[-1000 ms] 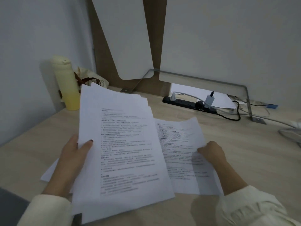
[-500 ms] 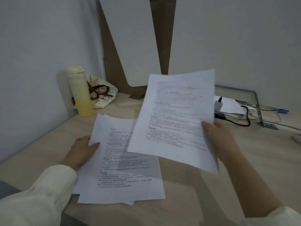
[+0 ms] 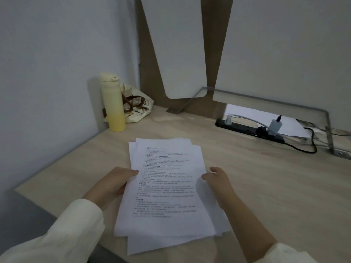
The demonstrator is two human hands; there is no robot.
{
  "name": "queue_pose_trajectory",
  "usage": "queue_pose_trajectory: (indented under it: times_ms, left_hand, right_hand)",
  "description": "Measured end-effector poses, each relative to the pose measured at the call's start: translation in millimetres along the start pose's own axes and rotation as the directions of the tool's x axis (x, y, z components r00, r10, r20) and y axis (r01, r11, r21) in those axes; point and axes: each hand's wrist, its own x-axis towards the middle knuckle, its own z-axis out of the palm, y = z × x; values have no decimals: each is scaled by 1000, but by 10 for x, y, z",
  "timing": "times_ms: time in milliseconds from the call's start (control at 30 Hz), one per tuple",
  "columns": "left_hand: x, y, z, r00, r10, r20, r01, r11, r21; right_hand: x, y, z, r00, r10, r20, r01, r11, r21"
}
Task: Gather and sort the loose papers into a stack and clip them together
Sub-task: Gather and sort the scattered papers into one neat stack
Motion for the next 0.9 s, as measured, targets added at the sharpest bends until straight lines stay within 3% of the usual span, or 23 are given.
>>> queue_pose_trajectory:
  times_ms: [233, 433, 567, 633, 733, 900]
  left_hand:
    - [-65, -66, 9, 998, -2, 65, -2, 998, 66]
    - [-148, -60, 221, 996, 54, 68, -61, 993, 105]
    - [-250, -94, 309, 989, 114, 90, -116, 993, 12]
    - [-309, -71, 365, 981, 188, 39, -187, 982, -37]
    - [-498, 173, 482, 895, 437, -94, -446, 886, -129]
    - [-895, 791, 669, 600, 768, -222, -799, 567, -198]
  right_hand:
    - [-27, -12, -211, 986, 153, 69, -154, 988, -1]
    - [-138, 82, -123, 988, 43, 151, -41, 999, -22]
    - [-250, 166, -158, 949, -20, 316, -26, 990, 141]
    - [-321, 146, -258, 953, -116, 281, 58, 976, 208]
    - [-444, -59, -547, 927, -323, 190, 248, 909, 335]
    - [-661, -506, -1085, 809, -553, 199, 434, 791, 432]
